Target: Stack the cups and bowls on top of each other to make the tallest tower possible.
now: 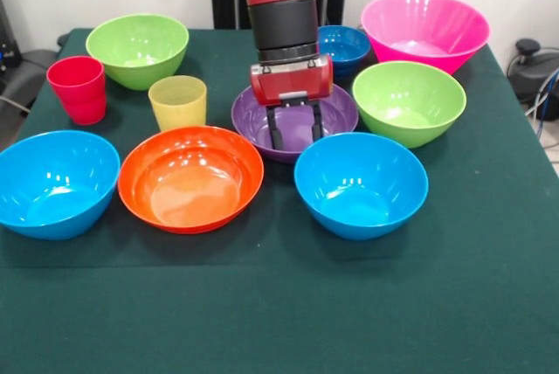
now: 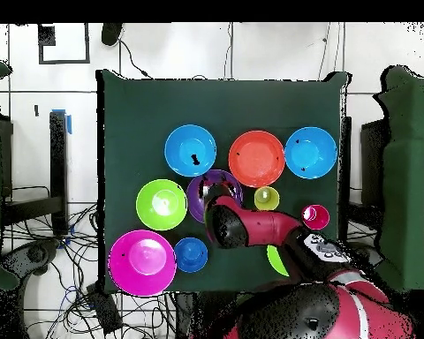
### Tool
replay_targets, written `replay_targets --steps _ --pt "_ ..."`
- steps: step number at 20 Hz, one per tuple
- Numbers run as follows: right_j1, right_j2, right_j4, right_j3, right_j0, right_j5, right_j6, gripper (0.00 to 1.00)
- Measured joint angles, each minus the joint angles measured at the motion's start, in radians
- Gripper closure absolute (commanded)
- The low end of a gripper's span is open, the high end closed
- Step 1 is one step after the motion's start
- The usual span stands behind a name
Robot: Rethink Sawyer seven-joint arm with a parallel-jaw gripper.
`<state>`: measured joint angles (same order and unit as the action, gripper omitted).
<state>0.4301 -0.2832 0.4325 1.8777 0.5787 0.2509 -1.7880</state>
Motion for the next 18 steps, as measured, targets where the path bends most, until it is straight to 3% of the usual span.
replay_targets --steps 18 --pt "0.000 0.000 -0.042 -0.032 -0.036 0.000 0.000 0.00"
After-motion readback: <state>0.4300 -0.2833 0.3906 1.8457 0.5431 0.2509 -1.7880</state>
